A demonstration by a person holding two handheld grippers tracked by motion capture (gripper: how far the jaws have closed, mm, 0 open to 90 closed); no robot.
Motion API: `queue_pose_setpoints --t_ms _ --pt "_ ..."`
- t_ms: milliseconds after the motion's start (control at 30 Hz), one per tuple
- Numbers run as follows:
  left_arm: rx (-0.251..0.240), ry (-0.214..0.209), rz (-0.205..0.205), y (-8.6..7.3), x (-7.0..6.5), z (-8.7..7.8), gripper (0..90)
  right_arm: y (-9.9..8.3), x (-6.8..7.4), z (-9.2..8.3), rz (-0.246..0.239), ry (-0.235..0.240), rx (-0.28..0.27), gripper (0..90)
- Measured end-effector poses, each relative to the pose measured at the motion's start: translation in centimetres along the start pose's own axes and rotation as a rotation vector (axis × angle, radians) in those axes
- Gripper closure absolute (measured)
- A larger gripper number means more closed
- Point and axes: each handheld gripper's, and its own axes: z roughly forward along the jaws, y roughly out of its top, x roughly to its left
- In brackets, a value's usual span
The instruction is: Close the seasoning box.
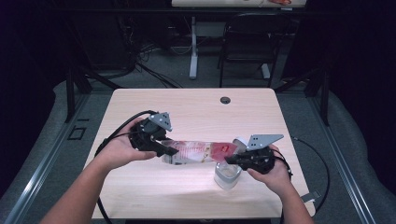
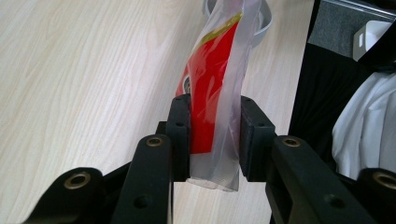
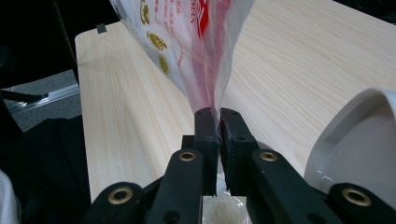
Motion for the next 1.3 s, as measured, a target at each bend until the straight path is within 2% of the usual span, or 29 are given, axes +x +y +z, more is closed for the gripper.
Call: queue_pose_setpoints --t_ms 233,300,600,833,1300 --pt "0.015 -0.002 0.011 0.5 0.1 -0.1 70.5 0.0 -0.1 -0.1 0.001 0.010 0.000 87.7" --pt "0.016 -0.007 0.002 0.7 0.0 -0.1 70.6 -0.1 -0.1 -0.1 0.001 0.008 0.000 87.7" --pt "0.023 -0.008 0.011 1.4 -0.1 -0.2 70.9 -0.2 -0.2 -0.3 0.007 -0.002 -0.011 85.7" --pt "0.026 -0.013 0.027 1.8 -0.1 -0.3 71.5 -0.3 -0.2 -0.6 0.004 -0.002 -0.014 86.5" --pt "0.043 -0.014 0.032 2.5 -0.1 -0.3 71.8 -0.5 -0.2 -0.6 0.007 -0.002 -0.015 89.0"
